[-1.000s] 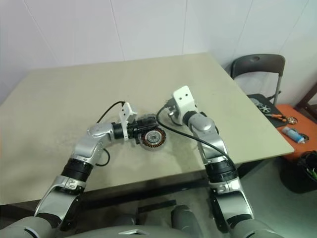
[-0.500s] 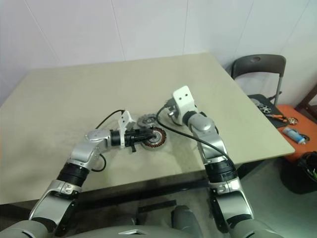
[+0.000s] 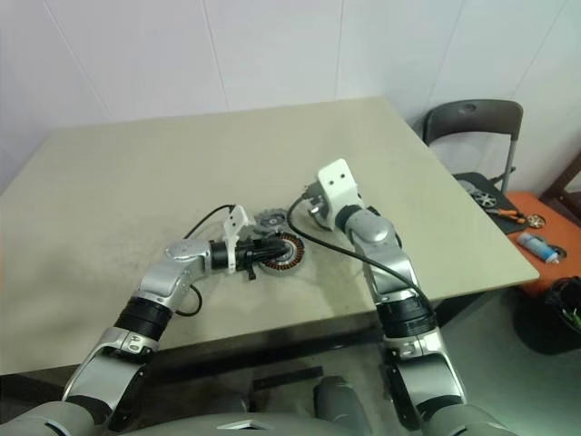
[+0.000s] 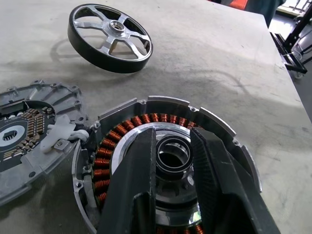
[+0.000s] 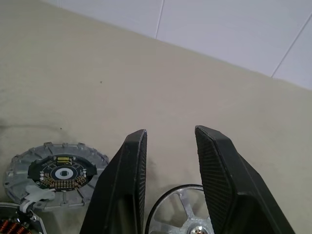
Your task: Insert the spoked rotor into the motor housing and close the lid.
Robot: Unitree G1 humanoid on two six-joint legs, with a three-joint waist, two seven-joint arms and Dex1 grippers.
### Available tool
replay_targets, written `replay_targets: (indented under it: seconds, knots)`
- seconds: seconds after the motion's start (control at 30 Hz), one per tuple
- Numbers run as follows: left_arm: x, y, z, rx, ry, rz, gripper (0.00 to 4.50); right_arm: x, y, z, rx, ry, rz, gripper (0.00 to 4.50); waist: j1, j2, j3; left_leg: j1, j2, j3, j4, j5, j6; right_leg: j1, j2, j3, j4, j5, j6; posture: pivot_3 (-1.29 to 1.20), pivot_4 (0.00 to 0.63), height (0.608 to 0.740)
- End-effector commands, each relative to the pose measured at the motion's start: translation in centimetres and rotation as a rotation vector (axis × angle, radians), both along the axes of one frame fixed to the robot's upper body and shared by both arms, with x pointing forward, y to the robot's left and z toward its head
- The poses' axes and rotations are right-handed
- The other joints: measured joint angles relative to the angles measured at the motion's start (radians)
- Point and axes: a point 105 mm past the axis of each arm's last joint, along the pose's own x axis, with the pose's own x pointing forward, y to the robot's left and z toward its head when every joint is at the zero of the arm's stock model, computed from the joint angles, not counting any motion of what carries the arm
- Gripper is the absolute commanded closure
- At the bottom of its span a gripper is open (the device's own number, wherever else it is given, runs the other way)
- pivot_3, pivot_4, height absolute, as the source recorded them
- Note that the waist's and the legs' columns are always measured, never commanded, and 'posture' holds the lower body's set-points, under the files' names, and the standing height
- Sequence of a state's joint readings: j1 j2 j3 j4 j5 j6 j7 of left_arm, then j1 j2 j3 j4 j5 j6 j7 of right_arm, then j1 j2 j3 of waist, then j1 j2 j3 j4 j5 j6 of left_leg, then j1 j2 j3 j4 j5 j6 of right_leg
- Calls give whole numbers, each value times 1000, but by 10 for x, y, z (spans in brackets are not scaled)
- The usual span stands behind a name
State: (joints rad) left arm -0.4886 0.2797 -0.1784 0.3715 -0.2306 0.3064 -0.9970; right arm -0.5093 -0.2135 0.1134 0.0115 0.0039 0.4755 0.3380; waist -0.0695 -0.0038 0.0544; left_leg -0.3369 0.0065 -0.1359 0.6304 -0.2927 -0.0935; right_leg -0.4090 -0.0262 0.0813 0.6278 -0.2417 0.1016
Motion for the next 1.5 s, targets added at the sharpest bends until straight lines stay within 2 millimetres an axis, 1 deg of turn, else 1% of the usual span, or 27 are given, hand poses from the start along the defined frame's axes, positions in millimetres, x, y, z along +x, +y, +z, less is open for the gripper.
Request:
replay_targets:
  seconds: [0.03, 0.07, 0.13, 0.23, 0.33, 0.37, 0.47, 0.73, 0.9, 1.03, 1.2, 1.27, 1.37, 1.43, 1.47, 1.5]
  knots:
    - [2, 1, 7, 13, -26, -5, 3786, -1, 3, 16, 9, -57, 8, 2838, 0, 0, 0, 0, 0, 0, 0, 0, 0, 0, 0, 0, 0, 0, 0, 0, 0, 740]
    - [1, 1, 6, 12, -21, -2, 3786, -1, 3, 16, 9, -57, 8, 2838, 0, 0, 0, 0, 0, 0, 0, 0, 0, 0, 0, 0, 0, 0, 0, 0, 0, 740]
    - [0, 1, 5, 8, -12, -2, 3055, 0, 3, 16, 9, -57, 9, 2838, 0, 0, 0, 0, 0, 0, 0, 0, 0, 0, 0, 0, 0, 0, 0, 0, 0, 740]
    - [-1, 0, 4, 7, -4, -3, 2202, 0, 4, 16, 8, -57, 10, 2838, 0, 0, 0, 0, 0, 0, 0, 0, 0, 0, 0, 0, 0, 0, 0, 0, 0, 740]
    - [8, 3, 3, 34, -36, 69, 1116, 0, 4, 16, 9, -57, 11, 2838, 0, 0, 0, 0, 0, 0, 0, 0, 0, 0, 0, 0, 1, 0, 0, 0, 0, 740]
    - [9, 2, 4, 30, -35, 67, 836, 0, 4, 16, 9, -57, 10, 2838, 0, 0, 0, 1, 0, 0, 1, 0, 0, 0, 0, 0, 1, 0, 0, 0, 0, 740]
    - [13, 3, 9, 27, -39, 76, 836, -1, 4, 15, 9, -56, 10, 2838, 0, 0, 0, 1, 0, 0, 1, 0, 0, 0, 0, 0, 1, 0, 0, 0, 0, 740]
    - [15, 11, 18, 16, -48, 85, 836, 0, 4, 14, 5, -53, 9, 2838, -1, 0, 0, 1, 0, 0, 1, 0, 0, 0, 0, 0, 1, 0, 0, 0, 0, 740]
    - [17, 21, 22, 0, -47, 116, 836, 1, 8, 18, 32, -60, 21, 2838, -1, 0, 0, 1, 0, 0, 1, 0, 0, 0, 0, 0, 1, 0, 0, 0, 0, 740]
    - [19, 32, 25, -38, -28, 160, 836, 1, 9, 22, 70, -61, 36, 2838, 0, 0, 0, 1, 0, 0, 1, 0, 0, 0, 0, 0, 1, 0, 0, 0, 0, 740]
    - [24, 56, 34, -99, -12, 250, 836, -2, 12, 19, 83, -41, 57, 2838, -1, 0, 0, 0, 0, 0, 0, 0, 0, 0, 0, 0, 1, 0, 0, 0, 0, 740]
    - [27, 69, 39, -130, 1, 300, 836, -4, 11, 18, 78, -38, 67, 2838, 0, 0, 0, 0, 0, 0, 1, 0, 0, 0, 0, 0, 1, 0, 0, 0, 0, 740]
    - [31, 86, 42, -145, 13, 366, 803, -8, 10, 16, 80, -41, 87, 3435, -1, 0, 0, 1, 0, 0, 1, 0, 0, 0, 0, 0, 1, 0, 0, 0, 0, 740]
    - [32, 94, 42, -136, 15, 401, 803, -12, 11, 17, 101, -28, 114, 4125, 0, 0, 0, 0, 0, 0, 1, 0, 0, 0, 0, 0, 1, 0, 0, 0, 0, 740]
    - [32, 97, 41, -128, 13, 416, 803, -14, 12, 14, 116, 6, 129, 4481, 0, 0, 0, 0, 0, 0, 0, 0, 0, 0, 0, 0, 1, 0, 0, 0, 0, 740]
    - [32, 99, 41, -124, 13, 426, 803, -18, 15, 10, 126, 47, 154, 4481, 0, 0, 0, 0, 0, 0, 1, 0, 0, 0, 0, 0, 1, 0, 0, 0, 0, 740]
